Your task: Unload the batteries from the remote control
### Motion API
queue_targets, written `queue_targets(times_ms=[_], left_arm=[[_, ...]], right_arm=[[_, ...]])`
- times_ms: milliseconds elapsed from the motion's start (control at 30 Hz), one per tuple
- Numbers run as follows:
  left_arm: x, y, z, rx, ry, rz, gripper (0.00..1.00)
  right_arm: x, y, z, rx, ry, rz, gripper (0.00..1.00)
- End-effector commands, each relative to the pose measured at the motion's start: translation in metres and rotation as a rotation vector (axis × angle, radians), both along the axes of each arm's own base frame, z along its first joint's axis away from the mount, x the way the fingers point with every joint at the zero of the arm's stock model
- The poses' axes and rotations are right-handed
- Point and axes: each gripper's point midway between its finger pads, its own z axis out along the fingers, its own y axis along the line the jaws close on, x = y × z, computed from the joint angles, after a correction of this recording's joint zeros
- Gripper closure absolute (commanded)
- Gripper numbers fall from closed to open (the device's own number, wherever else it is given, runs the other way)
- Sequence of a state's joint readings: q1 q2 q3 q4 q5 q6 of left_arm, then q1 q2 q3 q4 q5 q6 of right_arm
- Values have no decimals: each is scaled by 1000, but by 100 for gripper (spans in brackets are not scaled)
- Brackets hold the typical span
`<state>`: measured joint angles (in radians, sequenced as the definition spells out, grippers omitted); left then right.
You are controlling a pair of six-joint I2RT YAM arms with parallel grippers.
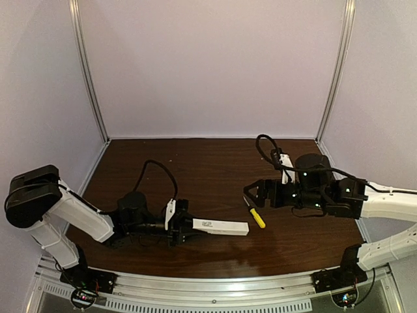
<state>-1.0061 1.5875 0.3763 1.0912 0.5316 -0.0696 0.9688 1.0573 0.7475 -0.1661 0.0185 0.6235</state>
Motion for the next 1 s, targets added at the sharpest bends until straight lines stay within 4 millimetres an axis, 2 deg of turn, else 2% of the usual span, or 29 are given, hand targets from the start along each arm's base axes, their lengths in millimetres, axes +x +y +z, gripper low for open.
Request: queue_targets(times_ms=[0, 167, 433, 567, 833, 967], left_arm=[[-3, -7, 37, -112, -45, -41, 100], [-7, -7, 48, -130, -21, -61, 100], [-17, 0, 63, -180, -14, -96, 100], [-16, 0, 61, -175, -18, -94, 100], [-14, -1, 58, -166, -30, -84, 100], [-14, -1, 57, -171, -37, -83, 100]], right_arm=[[-22, -2, -21, 81, 245, 22, 0], [-35, 5, -28, 149, 343, 64, 0], [-56, 28, -44, 240, 495, 178, 3], [-64, 40, -34, 315, 513, 243, 5], [-76, 50, -18, 358, 511, 306, 11], [-82, 55, -19, 358, 521, 324, 21]])
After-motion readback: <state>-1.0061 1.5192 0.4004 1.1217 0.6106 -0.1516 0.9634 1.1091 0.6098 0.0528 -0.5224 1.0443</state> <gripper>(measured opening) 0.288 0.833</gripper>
